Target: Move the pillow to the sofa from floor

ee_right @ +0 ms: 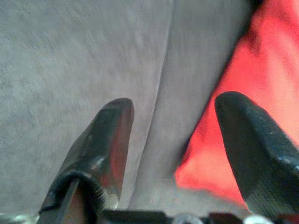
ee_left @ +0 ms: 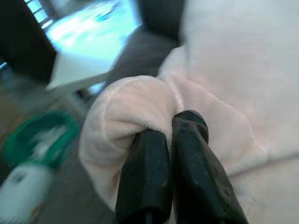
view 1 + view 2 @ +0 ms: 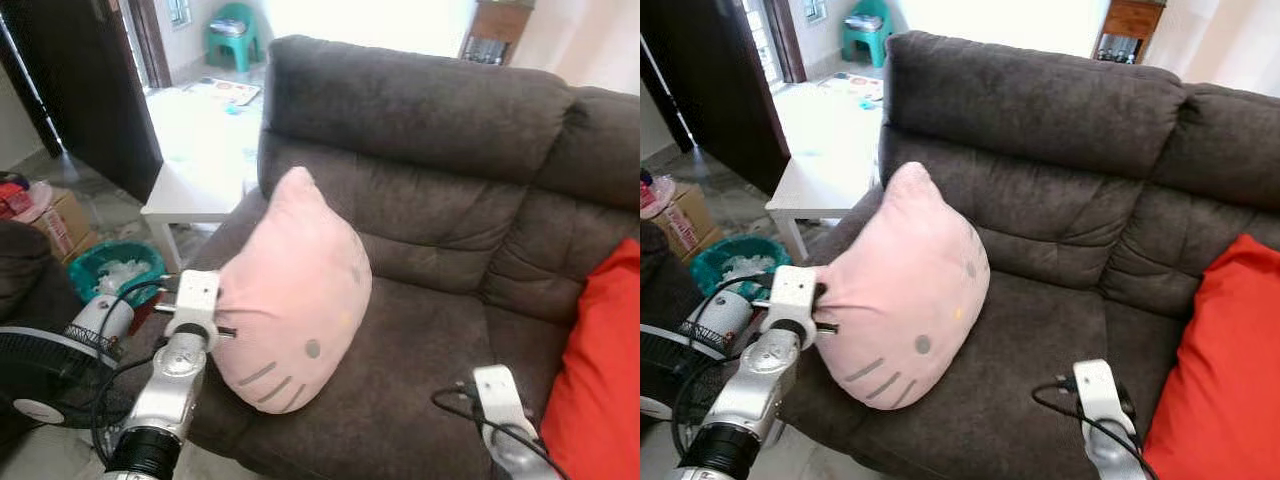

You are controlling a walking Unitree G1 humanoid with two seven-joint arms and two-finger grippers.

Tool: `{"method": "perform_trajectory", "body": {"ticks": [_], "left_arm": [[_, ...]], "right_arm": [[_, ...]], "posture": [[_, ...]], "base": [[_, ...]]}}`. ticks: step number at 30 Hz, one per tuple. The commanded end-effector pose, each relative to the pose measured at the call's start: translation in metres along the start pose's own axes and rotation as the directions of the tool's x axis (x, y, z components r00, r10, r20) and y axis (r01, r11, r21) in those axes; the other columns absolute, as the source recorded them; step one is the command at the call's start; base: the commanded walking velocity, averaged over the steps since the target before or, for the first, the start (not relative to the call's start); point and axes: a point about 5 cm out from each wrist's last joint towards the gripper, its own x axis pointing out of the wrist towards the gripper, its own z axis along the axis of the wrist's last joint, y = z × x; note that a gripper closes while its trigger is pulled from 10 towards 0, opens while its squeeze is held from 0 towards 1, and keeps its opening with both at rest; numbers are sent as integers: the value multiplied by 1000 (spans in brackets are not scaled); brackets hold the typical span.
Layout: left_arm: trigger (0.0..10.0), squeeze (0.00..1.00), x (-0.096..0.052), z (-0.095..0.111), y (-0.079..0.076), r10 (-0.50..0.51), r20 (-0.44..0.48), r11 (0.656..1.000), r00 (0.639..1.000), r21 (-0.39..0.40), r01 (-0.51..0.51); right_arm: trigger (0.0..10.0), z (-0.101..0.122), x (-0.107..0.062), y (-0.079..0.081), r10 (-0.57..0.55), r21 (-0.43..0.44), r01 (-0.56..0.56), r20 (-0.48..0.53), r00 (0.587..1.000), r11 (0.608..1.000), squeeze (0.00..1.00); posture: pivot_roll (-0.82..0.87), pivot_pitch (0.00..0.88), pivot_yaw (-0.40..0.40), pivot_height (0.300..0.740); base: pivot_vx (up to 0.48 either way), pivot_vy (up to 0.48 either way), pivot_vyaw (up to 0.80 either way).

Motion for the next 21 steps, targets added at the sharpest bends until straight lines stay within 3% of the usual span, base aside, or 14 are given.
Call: {"method": "perform_trajectory", "body": {"ticks": [1,3,6,9,14,17,21], "left_arm": [[10000,0,-3,5,-14,-107,46,994,993,-5,107],[10000,0,-3,8,-17,-141,69,990,988,-3,142],[10000,0,-4,10,-20,-195,97,981,976,7,195],[10000,0,-4,12,-21,-225,115,974,968,27,223],[10000,0,-8,14,-20,-240,143,970,960,74,232],[10000,0,-10,15,-19,-238,160,971,958,68,230],[10000,0,-11,14,-18,-234,167,971,958,93,221]], "right_arm": [[10000,-13,-3,3,0,76,3,-41,999,997,0],[10000,-16,-5,8,25,121,-23,-14,1000,992,0],[10000,-27,-10,16,76,119,-74,-8,997,990,0],[10000,-41,-14,18,90,104,-85,-39,995,991,0],[10000,-83,-30,23,138,178,-109,-164,977,978,0],[10000,-85,-33,24,158,260,-124,-114,981,958,0],[10000,-80,-33,26,163,299,-138,-63,985,944,0]], "posture": [[78,20,-73,740],[76,21,-70,740],[75,20,-69,740],[78,20,-70,740],[91,22,-65,740],[83,21,-61,740],[79,18,-51,740]], "base": [[0,0,0],[0,0,0],[0,0,0],[0,0,0],[0,0,0],[0,0,0],[0,0,0]]}}
